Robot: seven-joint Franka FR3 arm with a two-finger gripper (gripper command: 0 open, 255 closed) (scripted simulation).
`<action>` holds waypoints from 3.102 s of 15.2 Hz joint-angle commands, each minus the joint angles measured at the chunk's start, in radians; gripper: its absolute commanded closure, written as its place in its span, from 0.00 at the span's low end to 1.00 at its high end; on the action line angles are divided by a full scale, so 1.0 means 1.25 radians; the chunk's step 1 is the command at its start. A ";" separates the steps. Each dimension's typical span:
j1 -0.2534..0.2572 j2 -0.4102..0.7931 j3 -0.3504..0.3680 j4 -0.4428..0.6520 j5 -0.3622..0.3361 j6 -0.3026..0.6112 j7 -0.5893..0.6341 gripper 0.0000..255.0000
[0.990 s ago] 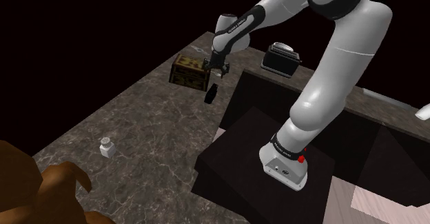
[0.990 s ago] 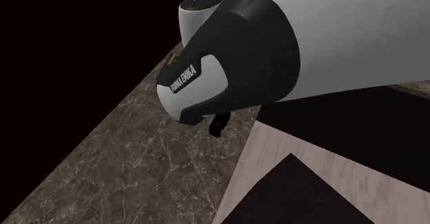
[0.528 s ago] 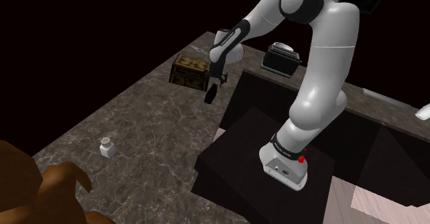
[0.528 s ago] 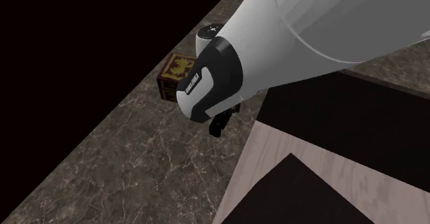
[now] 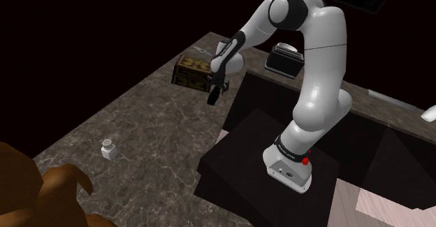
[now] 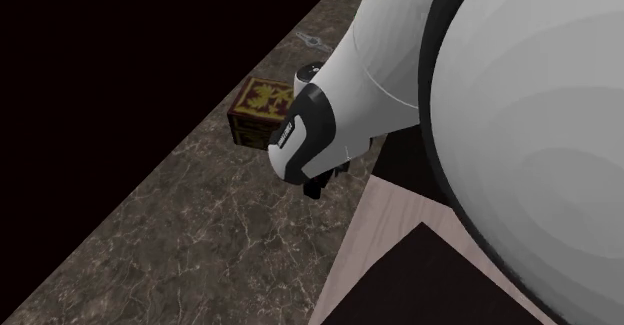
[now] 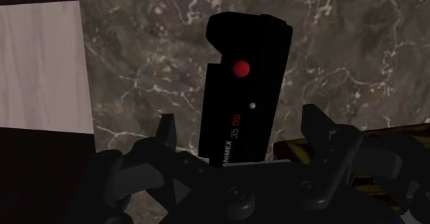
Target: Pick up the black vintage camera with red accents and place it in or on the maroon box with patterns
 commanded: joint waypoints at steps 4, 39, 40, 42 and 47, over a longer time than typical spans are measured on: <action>-0.001 0.025 0.001 0.007 0.001 0.019 0.000 0.00; 0.004 -0.176 -0.005 -0.039 -0.004 -0.137 -0.005 1.00; 0.004 -0.186 -0.005 -0.039 -0.004 -0.146 -0.005 1.00; 0.004 -0.204 -0.005 -0.039 -0.005 -0.164 -0.005 1.00; 0.005 -0.247 -0.006 -0.037 -0.006 -0.209 -0.007 1.00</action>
